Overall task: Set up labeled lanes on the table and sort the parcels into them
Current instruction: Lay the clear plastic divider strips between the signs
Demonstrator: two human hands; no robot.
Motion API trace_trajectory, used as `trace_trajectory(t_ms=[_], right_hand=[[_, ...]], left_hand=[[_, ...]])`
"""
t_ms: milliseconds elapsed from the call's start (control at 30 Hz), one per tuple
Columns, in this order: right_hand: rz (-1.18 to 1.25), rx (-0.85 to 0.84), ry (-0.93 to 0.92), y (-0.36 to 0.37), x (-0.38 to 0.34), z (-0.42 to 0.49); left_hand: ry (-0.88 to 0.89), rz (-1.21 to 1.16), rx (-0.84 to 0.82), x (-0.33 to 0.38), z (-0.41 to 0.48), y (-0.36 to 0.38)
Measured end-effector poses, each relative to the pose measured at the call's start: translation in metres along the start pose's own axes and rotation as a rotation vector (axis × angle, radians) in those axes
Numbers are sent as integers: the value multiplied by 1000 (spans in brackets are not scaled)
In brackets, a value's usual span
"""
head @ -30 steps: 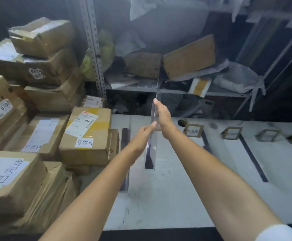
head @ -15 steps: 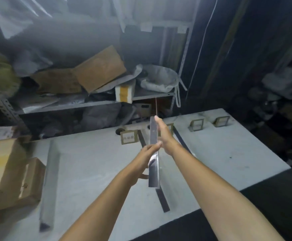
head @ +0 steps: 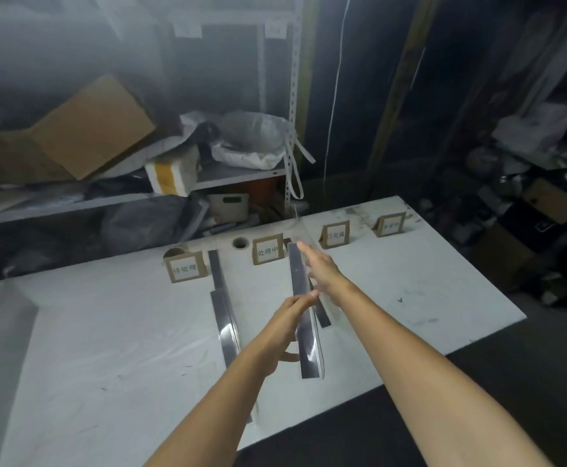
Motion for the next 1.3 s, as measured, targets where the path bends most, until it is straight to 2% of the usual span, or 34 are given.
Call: trace_trajectory(t_ms=[133, 367, 500, 700, 1033, 1300], right_hand=[[-155, -15, -21, -12, 11, 18], [-342, 61, -62, -41, 36, 61], [-399, 76, -28, -56, 64, 89], [-310, -25, 21, -61, 105, 122], [-232, -203, -37, -55, 137, 139], [-144, -252, -39, -52, 156, 145]], left_hand=[[-39, -19, -6, -7, 31, -1], [-74, -55, -16, -8, 82, 9], [-96, -97, -2, -11, 109, 22], [-127, -180, 108, -19, 138, 50], [-77, -73, 236, -26, 176, 83], [-61, -84, 193, -16, 190, 93]])
Point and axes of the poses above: each hand's wrist, its own z-axis towards the middle knuckle, its own y-axis out of the palm, x = y × z, the point moved 6 cm from there along z, towards the middle knuckle, and after that the axes turned 14 degrees about -y, right-handed, at the moved point
